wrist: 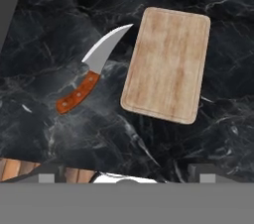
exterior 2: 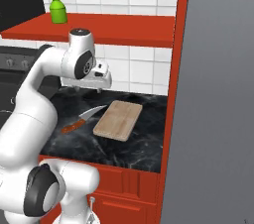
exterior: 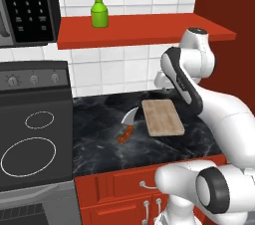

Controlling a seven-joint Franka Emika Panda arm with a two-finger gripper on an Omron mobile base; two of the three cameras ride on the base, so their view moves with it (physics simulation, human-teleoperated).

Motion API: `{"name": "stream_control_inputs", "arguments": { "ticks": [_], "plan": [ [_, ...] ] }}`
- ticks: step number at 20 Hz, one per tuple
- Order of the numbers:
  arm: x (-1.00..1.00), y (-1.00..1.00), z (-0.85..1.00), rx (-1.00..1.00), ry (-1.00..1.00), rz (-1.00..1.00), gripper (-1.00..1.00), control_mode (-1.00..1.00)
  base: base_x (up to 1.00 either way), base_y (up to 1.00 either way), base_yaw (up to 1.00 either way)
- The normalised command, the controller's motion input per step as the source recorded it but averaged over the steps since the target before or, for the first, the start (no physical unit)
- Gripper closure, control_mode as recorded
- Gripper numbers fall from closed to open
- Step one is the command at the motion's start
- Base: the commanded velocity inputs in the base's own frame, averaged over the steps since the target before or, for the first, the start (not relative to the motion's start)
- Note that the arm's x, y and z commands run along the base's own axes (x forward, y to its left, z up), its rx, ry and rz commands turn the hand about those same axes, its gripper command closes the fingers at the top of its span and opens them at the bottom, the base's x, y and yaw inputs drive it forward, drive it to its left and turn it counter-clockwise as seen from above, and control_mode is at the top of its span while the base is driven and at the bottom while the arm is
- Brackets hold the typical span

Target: Move the cutting board and knife to the sink. Then move spray from the shelves to the counter.

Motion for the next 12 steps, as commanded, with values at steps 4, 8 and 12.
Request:
{"name": "stream_control_inputs", "arguments": {
  "ticks": [4,8,12],
  "plan": [
    [0.0,-0.02,-0.25,0.0,0.0,0.0,-1.0,-1.0,0.0,0.0,0.0],
    [0.0,0.0,-0.27,-0.09,-0.01,0.0,-1.0,-1.0,0.0,0.0,0.0],
    [0.01,0.0,-0.31,-0.2,-0.12,0.0,-1.0,-1.0,0.0,0.0,0.0]
  ]
}}
